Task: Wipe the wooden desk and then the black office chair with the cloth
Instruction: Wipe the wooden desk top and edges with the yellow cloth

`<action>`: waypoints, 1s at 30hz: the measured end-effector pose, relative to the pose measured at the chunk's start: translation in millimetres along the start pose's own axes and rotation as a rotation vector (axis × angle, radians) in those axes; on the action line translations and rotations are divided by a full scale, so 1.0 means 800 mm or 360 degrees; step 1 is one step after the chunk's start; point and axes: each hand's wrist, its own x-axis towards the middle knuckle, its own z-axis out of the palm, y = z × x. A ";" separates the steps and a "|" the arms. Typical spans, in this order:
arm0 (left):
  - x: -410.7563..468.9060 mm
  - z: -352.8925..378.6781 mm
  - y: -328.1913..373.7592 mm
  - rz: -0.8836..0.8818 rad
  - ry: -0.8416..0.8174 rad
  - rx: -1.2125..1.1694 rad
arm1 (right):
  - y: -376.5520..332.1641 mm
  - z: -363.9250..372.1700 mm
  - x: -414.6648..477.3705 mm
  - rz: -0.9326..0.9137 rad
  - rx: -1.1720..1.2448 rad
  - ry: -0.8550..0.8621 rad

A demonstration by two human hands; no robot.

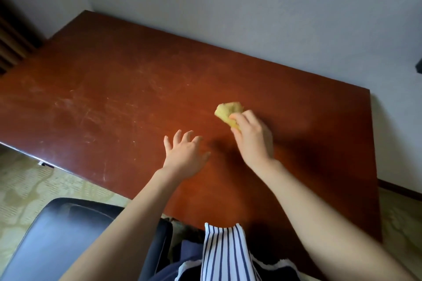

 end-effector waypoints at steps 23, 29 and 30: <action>0.018 0.021 -0.034 -0.0152 -0.0032 -0.0045 | 0.054 0.057 0.006 -0.0119 -0.0215 -0.0131; 0.030 0.027 -0.040 -0.0130 -0.0005 0.0011 | 0.062 0.079 -0.033 -0.0565 -0.0101 -0.0653; 0.033 0.028 -0.040 -0.0136 0.0017 -0.0007 | 0.063 0.083 -0.035 -0.0619 -0.0083 -0.0614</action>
